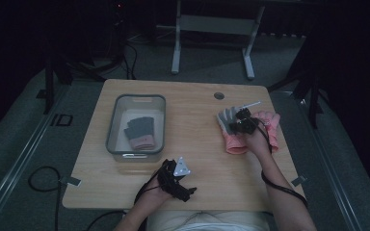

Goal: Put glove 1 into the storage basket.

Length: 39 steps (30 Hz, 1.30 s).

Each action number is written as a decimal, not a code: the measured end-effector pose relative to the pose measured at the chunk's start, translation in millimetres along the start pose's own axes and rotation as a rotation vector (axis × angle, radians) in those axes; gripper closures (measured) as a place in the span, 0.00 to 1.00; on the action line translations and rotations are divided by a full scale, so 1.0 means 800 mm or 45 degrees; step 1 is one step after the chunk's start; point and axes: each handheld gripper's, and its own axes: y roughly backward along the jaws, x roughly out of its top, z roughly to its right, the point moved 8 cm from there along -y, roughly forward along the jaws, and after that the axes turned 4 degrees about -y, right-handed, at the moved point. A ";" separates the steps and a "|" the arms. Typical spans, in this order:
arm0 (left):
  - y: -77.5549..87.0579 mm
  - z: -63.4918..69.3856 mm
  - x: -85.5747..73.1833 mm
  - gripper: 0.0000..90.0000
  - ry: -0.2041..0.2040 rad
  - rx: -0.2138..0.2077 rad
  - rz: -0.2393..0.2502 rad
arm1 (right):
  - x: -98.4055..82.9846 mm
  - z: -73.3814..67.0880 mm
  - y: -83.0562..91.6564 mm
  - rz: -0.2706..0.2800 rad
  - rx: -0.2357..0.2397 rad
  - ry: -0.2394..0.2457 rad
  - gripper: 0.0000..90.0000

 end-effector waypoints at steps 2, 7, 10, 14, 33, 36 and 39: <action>0.000 -0.001 0.000 0.02 0.002 0.005 0.007 | 0.004 -0.006 0.014 0.026 0.006 -0.019 0.99; 0.000 -0.001 -0.001 0.02 -0.004 0.012 0.016 | 0.015 -0.036 0.063 0.153 0.007 -0.043 0.99; 0.000 0.000 -0.002 0.02 -0.014 0.020 0.015 | 0.018 -0.056 0.084 0.198 -0.032 -0.051 0.99; 0.001 0.000 -0.001 0.02 -0.026 0.030 0.023 | 0.017 -0.086 0.102 0.234 -0.013 -0.074 0.99; 0.003 0.003 -0.001 0.02 -0.043 0.020 0.040 | -0.019 -0.144 0.089 0.203 0.024 -0.122 0.99; 0.003 0.003 -0.001 0.02 -0.041 0.017 0.044 | -0.022 -0.147 0.077 0.187 -0.003 -0.103 0.99; 0.003 0.003 -0.001 0.02 -0.042 0.017 0.046 | -0.028 -0.150 0.059 0.162 -0.009 -0.101 0.99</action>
